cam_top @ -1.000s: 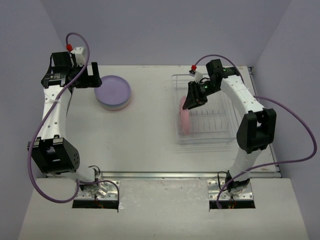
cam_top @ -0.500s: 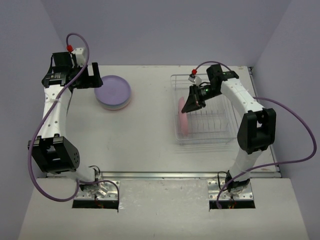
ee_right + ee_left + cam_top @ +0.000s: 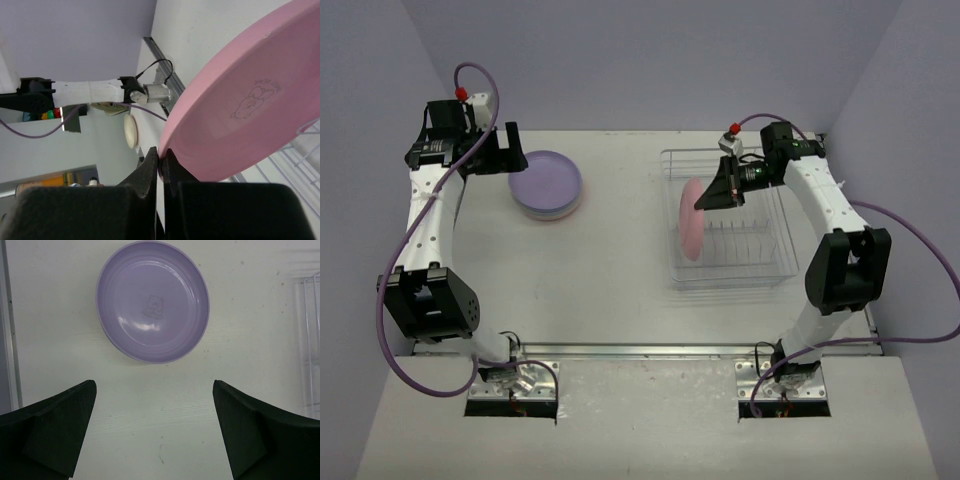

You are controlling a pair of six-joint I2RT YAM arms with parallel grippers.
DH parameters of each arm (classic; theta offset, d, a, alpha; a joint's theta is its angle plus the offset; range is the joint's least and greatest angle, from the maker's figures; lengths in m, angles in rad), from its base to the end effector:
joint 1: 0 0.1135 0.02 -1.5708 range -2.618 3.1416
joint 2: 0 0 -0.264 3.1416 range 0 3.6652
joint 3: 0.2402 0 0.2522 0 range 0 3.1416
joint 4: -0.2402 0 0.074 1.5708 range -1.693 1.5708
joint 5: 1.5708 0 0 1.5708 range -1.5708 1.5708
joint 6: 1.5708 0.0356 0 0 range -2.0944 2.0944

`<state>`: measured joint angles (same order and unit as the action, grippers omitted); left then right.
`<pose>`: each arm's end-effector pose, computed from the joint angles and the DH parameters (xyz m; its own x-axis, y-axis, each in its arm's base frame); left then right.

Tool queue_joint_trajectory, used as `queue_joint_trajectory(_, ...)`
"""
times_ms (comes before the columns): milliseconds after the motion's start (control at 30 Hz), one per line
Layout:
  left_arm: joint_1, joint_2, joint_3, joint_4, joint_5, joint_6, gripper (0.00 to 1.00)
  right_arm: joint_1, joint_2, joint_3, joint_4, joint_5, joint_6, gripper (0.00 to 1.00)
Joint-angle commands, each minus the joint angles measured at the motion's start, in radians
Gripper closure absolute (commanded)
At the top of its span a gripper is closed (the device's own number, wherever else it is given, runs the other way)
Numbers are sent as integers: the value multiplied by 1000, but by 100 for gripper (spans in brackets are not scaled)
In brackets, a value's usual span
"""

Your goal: Unload the plates from the dish rack

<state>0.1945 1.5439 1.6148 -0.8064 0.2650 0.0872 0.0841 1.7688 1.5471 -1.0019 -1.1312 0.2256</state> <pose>0.3289 0.0553 0.3819 -0.6555 -0.0434 -0.7540 0.0613 0.9920 -0.1105 0.3505 0.0619 0.2932 -0.9899 0.0121 -0.1413 -0.1243 0.4058 0.9055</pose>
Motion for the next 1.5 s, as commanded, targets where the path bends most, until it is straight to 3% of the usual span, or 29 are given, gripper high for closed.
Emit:
queue_joint_trajectory(0, -12, -2, 61, 16, 16, -18, 0, -57, -54, 65, 28, -182, 35, 100)
queue_joint_trajectory(200, -14, -2, 95, 6, 98, -30, 0, -76, -60, 143, 49, -359, 55, 100)
queue_joint_trajectory(367, -25, -32, 109, 15, 175, -52, 0, -75, -64, 304, 42, -345, 41, 100)
queue_joint_trajectory(567, -61, -59, 130, -1, 154, -40, 0, -53, -48, 537, -156, -46, -277, 100)
queue_joint_trajectory(733, -71, -67, 154, -15, 140, -35, 0, 47, -86, 625, -242, 323, -536, 100)
queue_joint_trajectory(833, -72, -65, 167, -16, 142, -43, 0, 199, -182, 513, -205, 597, -689, 100)
queue_joint_trajectory(1000, -84, -64, 195, -16, 150, -53, 0, 494, -399, 244, 9, 1058, -941, 100)
queue_joint_trajectory(1167, -177, -57, 223, -39, 94, -22, 0, 706, -545, -111, 268, 1386, -1231, 100)
queue_joint_trajectory(1333, -283, -42, 257, -91, 120, 28, 4, 854, -682, -518, 602, 1582, -1595, 100)
queue_joint_trajectory(1467, -355, -18, 280, -137, 140, 66, 10, 906, -683, -603, 657, 1616, -1657, 100)
